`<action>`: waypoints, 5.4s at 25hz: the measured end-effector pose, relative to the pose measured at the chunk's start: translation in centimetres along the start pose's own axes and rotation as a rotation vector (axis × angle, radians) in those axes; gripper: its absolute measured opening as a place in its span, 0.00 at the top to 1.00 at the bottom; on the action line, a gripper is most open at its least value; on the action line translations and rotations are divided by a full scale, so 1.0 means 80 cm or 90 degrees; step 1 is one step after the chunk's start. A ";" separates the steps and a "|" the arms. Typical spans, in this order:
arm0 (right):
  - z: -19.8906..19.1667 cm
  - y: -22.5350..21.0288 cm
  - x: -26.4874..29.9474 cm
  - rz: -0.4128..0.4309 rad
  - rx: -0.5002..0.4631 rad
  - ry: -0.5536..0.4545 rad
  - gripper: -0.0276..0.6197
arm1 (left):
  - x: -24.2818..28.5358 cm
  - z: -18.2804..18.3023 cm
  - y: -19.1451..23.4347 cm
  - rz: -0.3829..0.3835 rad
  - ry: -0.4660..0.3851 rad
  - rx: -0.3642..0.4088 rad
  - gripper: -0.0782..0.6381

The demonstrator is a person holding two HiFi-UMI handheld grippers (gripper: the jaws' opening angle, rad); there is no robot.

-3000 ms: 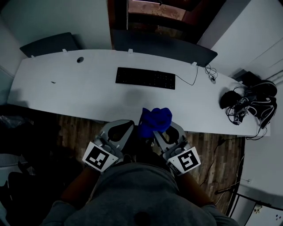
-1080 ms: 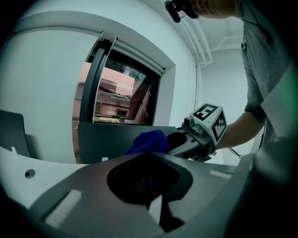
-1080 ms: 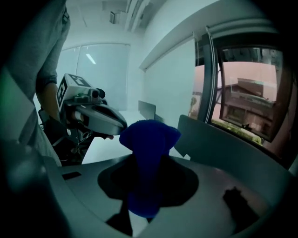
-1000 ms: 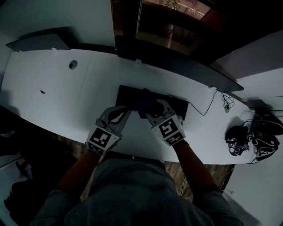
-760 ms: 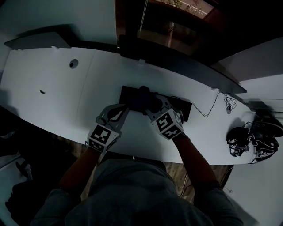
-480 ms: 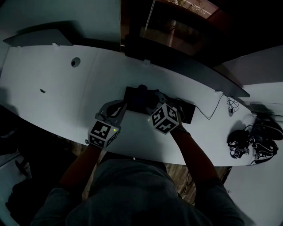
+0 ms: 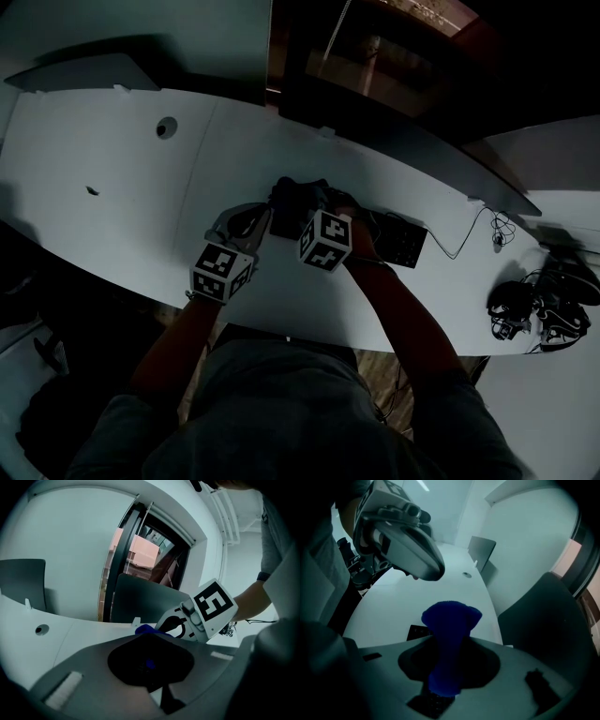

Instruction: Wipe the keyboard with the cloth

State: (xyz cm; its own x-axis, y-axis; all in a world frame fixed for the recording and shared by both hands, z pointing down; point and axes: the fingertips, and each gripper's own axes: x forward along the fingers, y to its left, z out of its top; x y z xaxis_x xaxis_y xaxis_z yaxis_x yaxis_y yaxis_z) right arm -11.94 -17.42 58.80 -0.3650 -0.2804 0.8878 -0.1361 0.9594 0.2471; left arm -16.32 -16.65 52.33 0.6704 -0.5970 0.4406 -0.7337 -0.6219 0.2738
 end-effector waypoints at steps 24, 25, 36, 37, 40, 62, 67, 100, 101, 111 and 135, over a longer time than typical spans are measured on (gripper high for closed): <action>-0.027 0.014 0.053 0.026 0.003 -0.002 0.76 | 0.036 -0.034 -0.010 0.013 0.041 -0.004 0.88; -0.029 0.014 0.051 0.026 0.004 -0.002 0.76 | 0.037 -0.034 -0.013 0.012 0.042 -0.004 0.88; -0.064 0.016 0.035 0.029 0.031 -0.001 0.76 | 0.057 -0.035 -0.043 -0.003 0.054 0.009 0.88; -0.068 0.016 0.034 0.028 0.033 0.001 0.76 | 0.058 -0.036 -0.045 -0.005 0.055 0.009 0.88; -0.077 0.016 0.029 0.022 0.036 0.003 0.76 | 0.064 -0.036 -0.053 -0.012 0.057 0.013 0.88; -0.145 0.020 0.002 0.018 0.075 0.016 0.76 | 0.104 -0.036 -0.100 -0.041 0.078 0.035 0.88; -0.159 0.019 -0.006 0.017 0.092 0.015 0.76 | 0.111 -0.036 -0.111 -0.045 0.086 0.040 0.88; -0.254 0.024 -0.049 -0.011 0.137 0.007 0.76 | 0.164 -0.052 -0.197 -0.073 0.112 0.055 0.88; -0.257 0.024 -0.051 -0.012 0.139 0.007 0.76 | 0.165 -0.052 -0.200 -0.073 0.112 0.056 0.88; -0.294 0.028 -0.068 -0.023 0.154 0.010 0.76 | 0.182 -0.058 -0.231 -0.084 0.120 0.063 0.88; -0.386 0.036 -0.109 -0.039 0.185 0.022 0.76 | 0.225 -0.062 -0.307 -0.104 0.126 0.079 0.88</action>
State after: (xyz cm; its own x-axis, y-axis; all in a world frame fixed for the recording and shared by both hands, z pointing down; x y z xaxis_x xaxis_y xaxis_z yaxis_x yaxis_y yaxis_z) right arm 19.26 -11.29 63.77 -0.3166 -0.3315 0.8888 -0.4164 0.8904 0.1838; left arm 13.21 -9.65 57.76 0.7351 -0.3812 0.5606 -0.5907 -0.7659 0.2538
